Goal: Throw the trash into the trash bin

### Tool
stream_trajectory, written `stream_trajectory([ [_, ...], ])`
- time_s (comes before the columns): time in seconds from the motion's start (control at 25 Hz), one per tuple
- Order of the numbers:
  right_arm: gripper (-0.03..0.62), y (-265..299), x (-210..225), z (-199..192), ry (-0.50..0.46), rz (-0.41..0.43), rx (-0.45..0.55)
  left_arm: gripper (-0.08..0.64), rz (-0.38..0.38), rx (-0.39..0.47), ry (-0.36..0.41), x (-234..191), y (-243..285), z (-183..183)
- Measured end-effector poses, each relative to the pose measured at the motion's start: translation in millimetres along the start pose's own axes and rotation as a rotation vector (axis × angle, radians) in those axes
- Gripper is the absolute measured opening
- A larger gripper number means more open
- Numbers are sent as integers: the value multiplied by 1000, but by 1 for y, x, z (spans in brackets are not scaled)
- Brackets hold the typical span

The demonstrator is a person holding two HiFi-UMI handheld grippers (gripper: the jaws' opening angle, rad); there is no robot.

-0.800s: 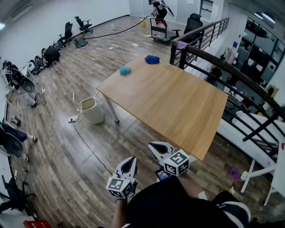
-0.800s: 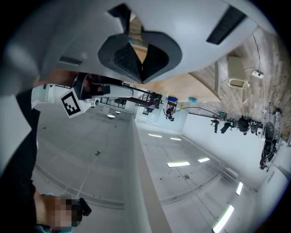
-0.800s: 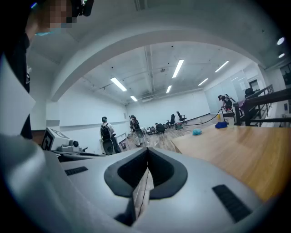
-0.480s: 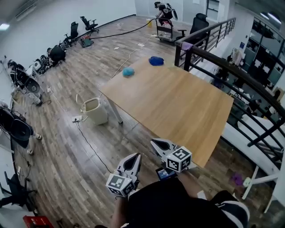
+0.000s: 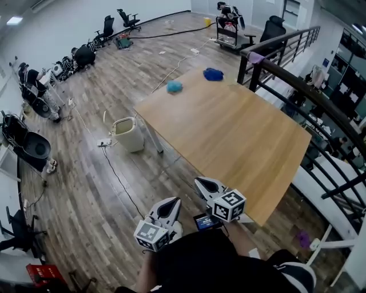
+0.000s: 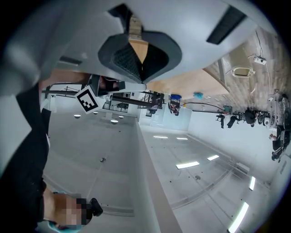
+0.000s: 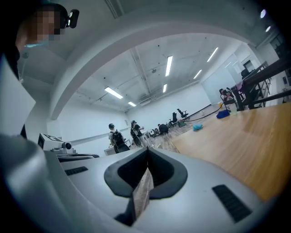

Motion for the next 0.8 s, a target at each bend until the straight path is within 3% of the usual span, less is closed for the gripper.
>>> stream_trajectory([
  [0.24,-3,56,29,-8,-131,-77,-59,6,40,-21,23,-74,14,-7],
  [0.4,-3,110,30,2,-106,-77,-59,6,27,-16,-11,-132,31,6],
  [0.56,-3,174,30,16,-148,-95,-70,6,-17,2,7,-184,43,37],
  [0.8,-3,275,19,5,-155,-73,-94,6,-7,17,-13,-280,32,49],
])
Point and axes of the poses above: the fingertips, and each gripper's own axes: y forward along the fingers, x to its right, z out of its top, the point moved 5 cm from there along -y, backward along the fingers, and after that the axes turned 9 degrees about x, right-handed, at the moved point
